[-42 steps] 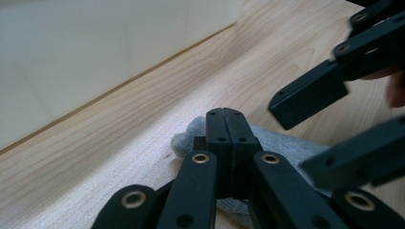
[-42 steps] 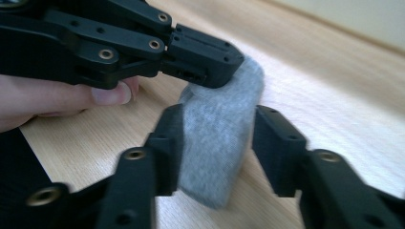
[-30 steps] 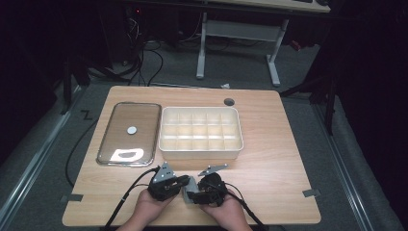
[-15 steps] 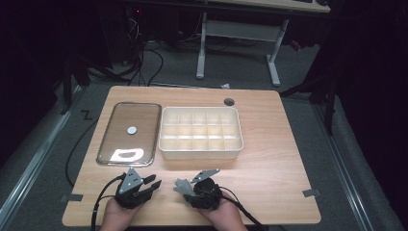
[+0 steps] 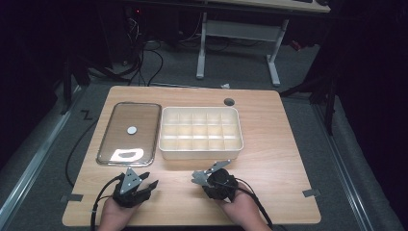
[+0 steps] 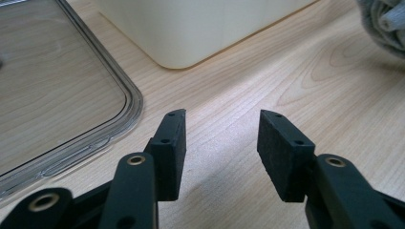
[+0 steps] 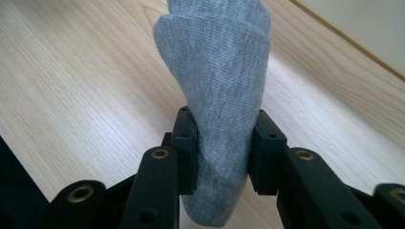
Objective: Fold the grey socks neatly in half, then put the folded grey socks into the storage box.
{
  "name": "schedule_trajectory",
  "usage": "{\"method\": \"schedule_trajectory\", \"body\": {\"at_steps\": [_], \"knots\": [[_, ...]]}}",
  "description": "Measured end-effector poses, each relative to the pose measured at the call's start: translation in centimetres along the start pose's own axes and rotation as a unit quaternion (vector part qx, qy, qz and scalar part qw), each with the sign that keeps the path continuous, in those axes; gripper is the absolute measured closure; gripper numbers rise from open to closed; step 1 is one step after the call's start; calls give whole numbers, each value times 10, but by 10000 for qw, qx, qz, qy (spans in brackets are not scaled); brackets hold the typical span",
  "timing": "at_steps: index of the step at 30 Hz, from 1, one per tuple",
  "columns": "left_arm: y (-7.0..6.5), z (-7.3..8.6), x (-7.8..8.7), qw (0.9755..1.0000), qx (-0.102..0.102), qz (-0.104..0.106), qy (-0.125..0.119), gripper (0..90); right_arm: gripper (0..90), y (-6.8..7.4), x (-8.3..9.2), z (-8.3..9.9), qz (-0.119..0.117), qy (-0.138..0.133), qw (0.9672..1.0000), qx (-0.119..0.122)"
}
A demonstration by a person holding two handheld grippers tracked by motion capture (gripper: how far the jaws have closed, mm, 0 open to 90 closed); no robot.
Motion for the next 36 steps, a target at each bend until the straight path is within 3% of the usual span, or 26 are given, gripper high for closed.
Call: {"method": "schedule_trajectory", "body": {"at_steps": [6, 8, 9, 11, 20, 29, 31, 32, 36], "knots": [[-2, 1, -3, 9999, -43, 82, 71, 504, 692, -18, 9, 6, 235, 138, 9996, -13], [-4, 1, -3, 9998, -129, 85, 119, 497, 693, -21, 10, 7, 240, 117, 9996, -7], [-7, 1, -5, 9997, -201, 87, 137, 495, 693, -26, 12, 10, 201, 291, 9993, -98], [-8, 0, -7, 9995, -240, 112, 164, 490, 693, -32, 14, 12, 173, 377, 9991, -77], [-8, -3, -10, 9993, -313, 97, 192, 490, 693, -50, 29, 13, 340, 672, 9971, -94], [-8, -4, -7, 9991, -194, 353, 129, 456, 692, -65, 51, -3, 351, 873, 9953, -213], [-8, -3, -7, 9990, -215, 354, 150, 455, 692, -67, 54, -5, 352, 896, 9951, -207], [-9, -3, -6, 9990, -232, 353, 148, 454, 692, -69, 60, -10, 378, 930, 9944, -327], [-10, -2, -6, 9990, -273, 328, 144, 454, 692, -75, 67, -19, 385, 922, 9946, -293]]}}
Point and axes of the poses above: each handheld gripper's, and its own axes: x roughly backward along the jaws, z roughly out of its underside, y roughly to its left, the point moved 4 cm from there along -x, roughly forward along the jaws, and after that the axes turned 3 degrees about -x, right-handed, at the moved point
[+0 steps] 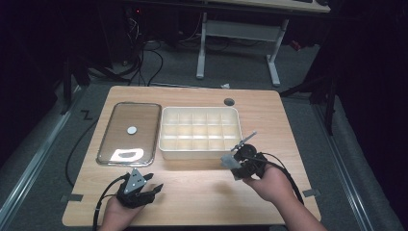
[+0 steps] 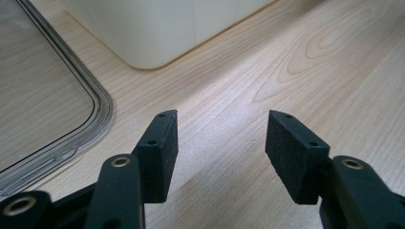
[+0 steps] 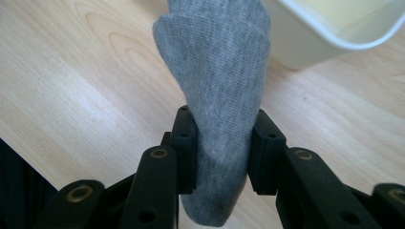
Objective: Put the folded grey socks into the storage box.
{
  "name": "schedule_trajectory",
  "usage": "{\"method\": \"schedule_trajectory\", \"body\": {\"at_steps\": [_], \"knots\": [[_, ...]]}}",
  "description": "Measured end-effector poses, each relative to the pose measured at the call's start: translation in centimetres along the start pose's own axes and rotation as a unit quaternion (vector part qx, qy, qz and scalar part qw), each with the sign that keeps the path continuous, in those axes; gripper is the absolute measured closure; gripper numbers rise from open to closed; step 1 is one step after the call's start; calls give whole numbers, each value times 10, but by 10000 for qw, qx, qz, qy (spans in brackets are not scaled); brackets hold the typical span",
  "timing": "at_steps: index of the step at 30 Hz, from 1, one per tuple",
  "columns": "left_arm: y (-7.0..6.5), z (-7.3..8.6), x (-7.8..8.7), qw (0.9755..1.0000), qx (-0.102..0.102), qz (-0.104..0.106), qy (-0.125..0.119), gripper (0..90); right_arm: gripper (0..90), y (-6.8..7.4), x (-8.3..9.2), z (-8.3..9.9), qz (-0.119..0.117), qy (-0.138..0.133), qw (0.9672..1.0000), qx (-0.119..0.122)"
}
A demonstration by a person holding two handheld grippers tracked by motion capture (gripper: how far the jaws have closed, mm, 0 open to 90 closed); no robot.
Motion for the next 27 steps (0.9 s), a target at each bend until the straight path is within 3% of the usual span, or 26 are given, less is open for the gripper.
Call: {"method": "schedule_trajectory", "body": {"at_steps": [5, 13, 18, 27], "knots": [[-1, 0, -3, 10000, -26, 15, 30, 453, 693, -15, 12, -22, 82, 27, 10000, 27], [0, 0, 0, 10000, -8, 5, 18, 452, 694, -32, 14, -51, 160, 189, 9997, -68], [0, 1, 1, 10000, -12, 33, 9, 451, 694, -41, 3, -71, 264, 557, 9981, -13], [-1, 1, 1, 10000, -61, 65, 11, 450, 694, -52, -13, -91, 379, 854, 9956, -77]]}}
Point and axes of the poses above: each handheld gripper's, and its own axes: x roughly backward along the jaws, z roughly out of its underside, y roughly to its left, the point moved 4 cm from there along -x, roughly forward along the jaws, and after that the axes turned 3 degrees about -x, right-handed, at the moved point
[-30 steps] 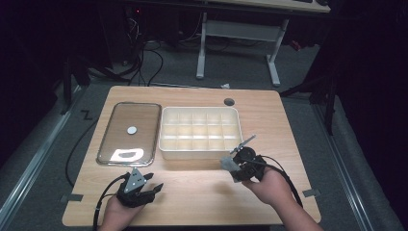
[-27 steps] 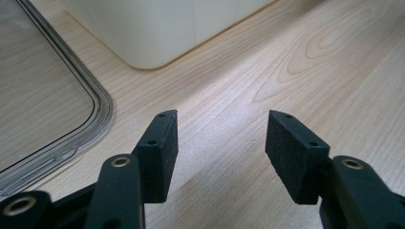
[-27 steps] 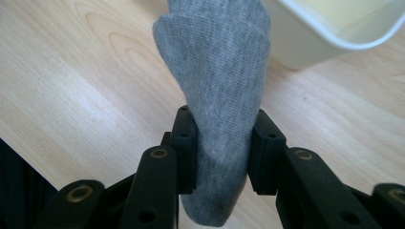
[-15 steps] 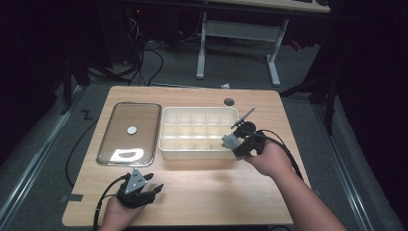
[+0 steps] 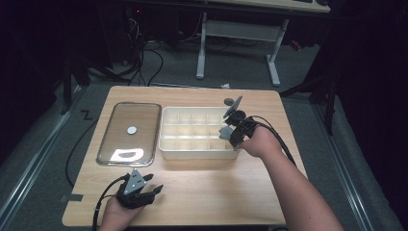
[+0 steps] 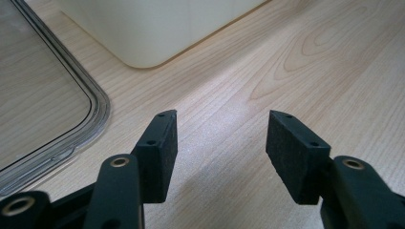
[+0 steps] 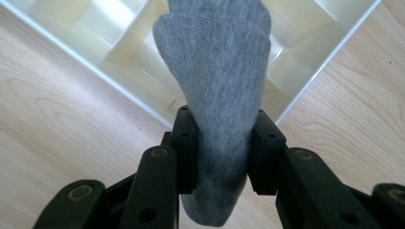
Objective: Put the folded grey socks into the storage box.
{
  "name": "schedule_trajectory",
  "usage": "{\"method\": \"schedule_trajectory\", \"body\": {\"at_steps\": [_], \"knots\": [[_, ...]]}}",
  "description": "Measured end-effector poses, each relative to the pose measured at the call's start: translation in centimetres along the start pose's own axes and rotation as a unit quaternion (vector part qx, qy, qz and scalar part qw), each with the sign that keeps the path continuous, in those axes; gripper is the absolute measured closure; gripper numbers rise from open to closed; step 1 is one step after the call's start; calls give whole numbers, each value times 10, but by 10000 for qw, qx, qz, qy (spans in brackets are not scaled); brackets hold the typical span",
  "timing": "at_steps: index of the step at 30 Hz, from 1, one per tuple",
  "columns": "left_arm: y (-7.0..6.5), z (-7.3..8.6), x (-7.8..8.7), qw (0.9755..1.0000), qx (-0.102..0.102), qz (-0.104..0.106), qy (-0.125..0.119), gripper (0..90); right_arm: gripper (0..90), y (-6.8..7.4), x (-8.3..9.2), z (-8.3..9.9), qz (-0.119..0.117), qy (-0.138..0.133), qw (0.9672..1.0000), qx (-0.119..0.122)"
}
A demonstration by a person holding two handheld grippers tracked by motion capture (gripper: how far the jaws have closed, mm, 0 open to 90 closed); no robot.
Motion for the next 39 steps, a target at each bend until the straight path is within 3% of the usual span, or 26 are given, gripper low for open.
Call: {"method": "schedule_trajectory", "body": {"at_steps": [10, 13, 16, 20, 28, 30, 32, 39], "knots": [[-1, 0, 0, 10000, 4, 24, -53, 445, 708, -7, -27, -9, 106, 617, 9980, -6], [-1, 1, 0, 10000, -14, 13, -65, 444, 716, -5, -39, -13, 194, 902, 9956, 176], [0, 1, 0, 10000, -9, 25, -53, 442, 719, -3, -47, -15, 167, 1104, 9937, 123], [0, 1, 0, 10000, -10, 34, -47, 441, 722, -5, -54, -17, 135, 1150, 9929, 255], [-1, 1, 0, 10000, -21, 45, -56, 441, 726, -3, -68, -12, 113, 1070, 9942, 65], [-2, 1, 0, 10000, -18, 50, -53, 441, 725, -2, -71, -11, 118, 1047, 9944, 51], [-2, 2, 0, 10000, -24, 55, -44, 441, 724, -3, -74, -11, 129, 1023, 9945, 185], [-3, 2, -1, 10000, -23, 85, -26, 441, 719, -3, -75, -10, 53, 992, 9950, 102]]}}
Point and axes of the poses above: each handheld gripper's, and its own axes: x roughly backward along the jaws, z roughly out of its underside, y roughly to its left, the point moved 4 cm from there along -x, roughly forward along the jaws, and after that the axes turned 3 degrees about -x, right-handed, at the moved point
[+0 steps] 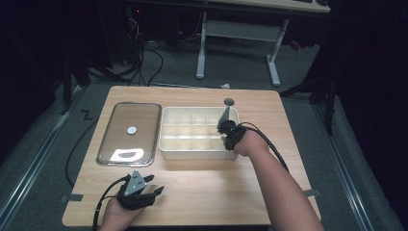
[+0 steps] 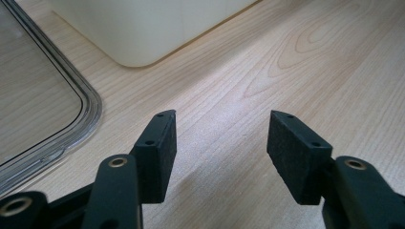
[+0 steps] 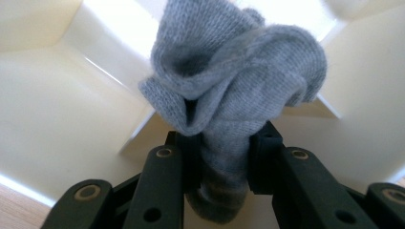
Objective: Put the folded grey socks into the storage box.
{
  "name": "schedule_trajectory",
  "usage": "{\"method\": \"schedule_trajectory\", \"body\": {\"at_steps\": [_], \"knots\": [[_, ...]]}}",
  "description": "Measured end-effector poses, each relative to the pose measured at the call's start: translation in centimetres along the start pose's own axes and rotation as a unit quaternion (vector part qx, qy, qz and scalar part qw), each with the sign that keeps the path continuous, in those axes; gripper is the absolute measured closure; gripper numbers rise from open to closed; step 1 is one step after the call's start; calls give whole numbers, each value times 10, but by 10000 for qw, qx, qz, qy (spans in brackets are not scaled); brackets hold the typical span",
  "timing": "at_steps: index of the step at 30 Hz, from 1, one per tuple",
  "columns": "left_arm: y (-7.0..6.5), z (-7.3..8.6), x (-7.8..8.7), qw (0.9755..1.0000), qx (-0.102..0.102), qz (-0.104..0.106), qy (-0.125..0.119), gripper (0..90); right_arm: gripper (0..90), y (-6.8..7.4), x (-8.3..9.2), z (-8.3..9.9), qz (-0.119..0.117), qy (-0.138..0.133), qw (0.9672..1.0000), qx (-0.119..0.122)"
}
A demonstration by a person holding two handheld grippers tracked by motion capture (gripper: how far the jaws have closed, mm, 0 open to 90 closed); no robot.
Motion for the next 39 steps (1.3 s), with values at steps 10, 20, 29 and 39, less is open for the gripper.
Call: {"method": "schedule_trajectory", "body": {"at_steps": [10, 20, 29, 39], "knots": [[-1, 0, -1, 10000, -13, 51, 14, 441, 647, -1, 2, -1, -122, 6, 9999, 6], [-2, 0, -1, 10000, 17, 92, 9, 442, 565, -3, 15, 0, -215, -94, 9994, -245], [-3, 0, -2, 9999, -4, 98, 36, 442, 593, -5, 39, 8, -293, -349, 9987, -208], [-3, 1, -2, 9999, -24, 104, 66, 442, 900, -5, 65, 1, -144, -605, 9981, -27]]}}
Point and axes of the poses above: each handheld gripper's, and its own axes: x roughly backward along the jaws, z roughly out of its underside, y roughly to its left, the point moved 4 cm from there along -x, roughly forward along the jaws, and after that the axes turned 3 degrees about -x, right-handed, at the moved point
